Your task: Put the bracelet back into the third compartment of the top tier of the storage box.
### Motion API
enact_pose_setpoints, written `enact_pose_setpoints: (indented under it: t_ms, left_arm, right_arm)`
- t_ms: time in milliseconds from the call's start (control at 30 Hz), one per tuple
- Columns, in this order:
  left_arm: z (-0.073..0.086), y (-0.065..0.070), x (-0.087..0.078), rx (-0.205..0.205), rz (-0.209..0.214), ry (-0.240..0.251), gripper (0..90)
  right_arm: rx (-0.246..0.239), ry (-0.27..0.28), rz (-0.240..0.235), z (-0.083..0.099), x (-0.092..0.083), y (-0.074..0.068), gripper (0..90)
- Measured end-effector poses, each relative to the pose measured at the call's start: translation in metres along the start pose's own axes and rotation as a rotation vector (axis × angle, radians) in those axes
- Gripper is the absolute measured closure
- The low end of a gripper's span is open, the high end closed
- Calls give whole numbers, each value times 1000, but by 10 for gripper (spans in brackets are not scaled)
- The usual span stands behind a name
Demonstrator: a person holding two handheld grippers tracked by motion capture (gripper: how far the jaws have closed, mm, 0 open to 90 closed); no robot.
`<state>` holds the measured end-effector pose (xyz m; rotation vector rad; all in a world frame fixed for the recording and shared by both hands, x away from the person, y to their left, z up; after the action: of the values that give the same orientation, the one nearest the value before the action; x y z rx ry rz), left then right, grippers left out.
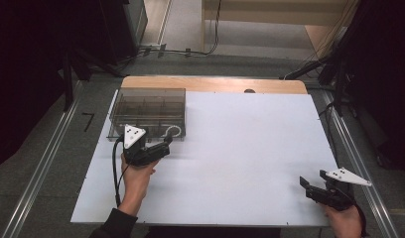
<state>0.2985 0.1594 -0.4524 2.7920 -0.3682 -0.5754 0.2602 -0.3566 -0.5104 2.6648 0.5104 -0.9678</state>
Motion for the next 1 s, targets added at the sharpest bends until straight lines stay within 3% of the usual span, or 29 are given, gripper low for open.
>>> enact_pose_setpoints:
  t_ms: [633,1000]
  left_arm:
    - [12,2,-24,-8,6,2,146]
    - [27,-13,-42,-16,-31,-9,146]
  right_arm:
    - [1,6,-6,0,-2,1,202]
    - [-8,8,-8,0,-2,0,202]
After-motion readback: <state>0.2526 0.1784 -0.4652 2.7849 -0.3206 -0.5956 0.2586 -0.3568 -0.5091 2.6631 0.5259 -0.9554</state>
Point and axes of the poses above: each handheld gripper's, and its own axes: x roughly forward along the jaws, z roughly out of its underside, y roughly to its right, the point moved 3 cm from there along x, roughly forward along the jaws, and after that the axes turned 8 degrees about -x, right-handed, at the moved point
